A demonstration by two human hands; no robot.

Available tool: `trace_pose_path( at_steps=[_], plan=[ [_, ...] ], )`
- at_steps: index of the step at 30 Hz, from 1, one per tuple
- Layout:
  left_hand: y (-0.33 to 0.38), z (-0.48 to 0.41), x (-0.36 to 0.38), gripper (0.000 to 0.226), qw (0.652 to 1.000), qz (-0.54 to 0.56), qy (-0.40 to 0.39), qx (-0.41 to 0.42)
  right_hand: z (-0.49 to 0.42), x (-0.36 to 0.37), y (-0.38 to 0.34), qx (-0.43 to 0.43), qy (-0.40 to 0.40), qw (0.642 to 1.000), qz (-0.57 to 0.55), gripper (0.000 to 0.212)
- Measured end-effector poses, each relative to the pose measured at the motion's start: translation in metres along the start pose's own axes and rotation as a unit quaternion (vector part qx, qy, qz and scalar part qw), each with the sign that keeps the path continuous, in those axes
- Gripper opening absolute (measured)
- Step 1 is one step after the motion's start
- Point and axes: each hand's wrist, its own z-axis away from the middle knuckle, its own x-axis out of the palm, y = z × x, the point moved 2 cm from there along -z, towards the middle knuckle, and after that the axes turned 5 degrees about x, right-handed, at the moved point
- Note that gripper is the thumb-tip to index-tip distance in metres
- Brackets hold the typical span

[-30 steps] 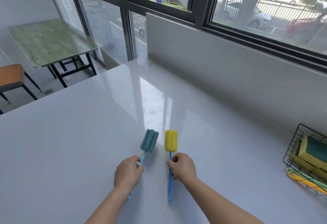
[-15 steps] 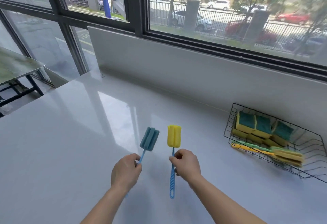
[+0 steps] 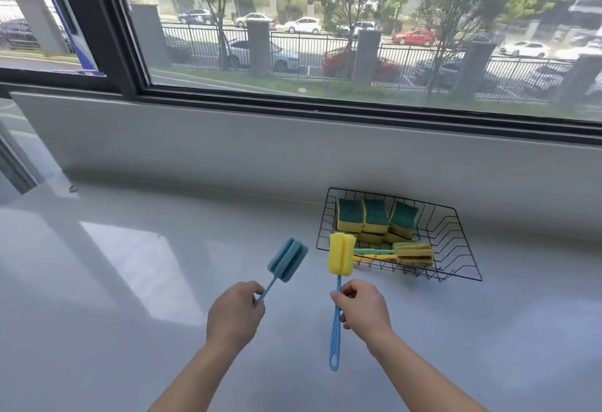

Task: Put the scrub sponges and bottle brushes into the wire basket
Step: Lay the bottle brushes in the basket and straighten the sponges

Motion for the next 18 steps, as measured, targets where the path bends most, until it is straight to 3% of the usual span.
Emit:
trace_pose_path(
  at_steps=[18],
  plan=[
    [0.199, -0.112, 0.066, 0.020, 0.975, -0.108, 0.010, 0.196, -0.081, -0.171, 0.081, 0.013, 0.078, 0.987, -0.140, 0.014]
  ],
)
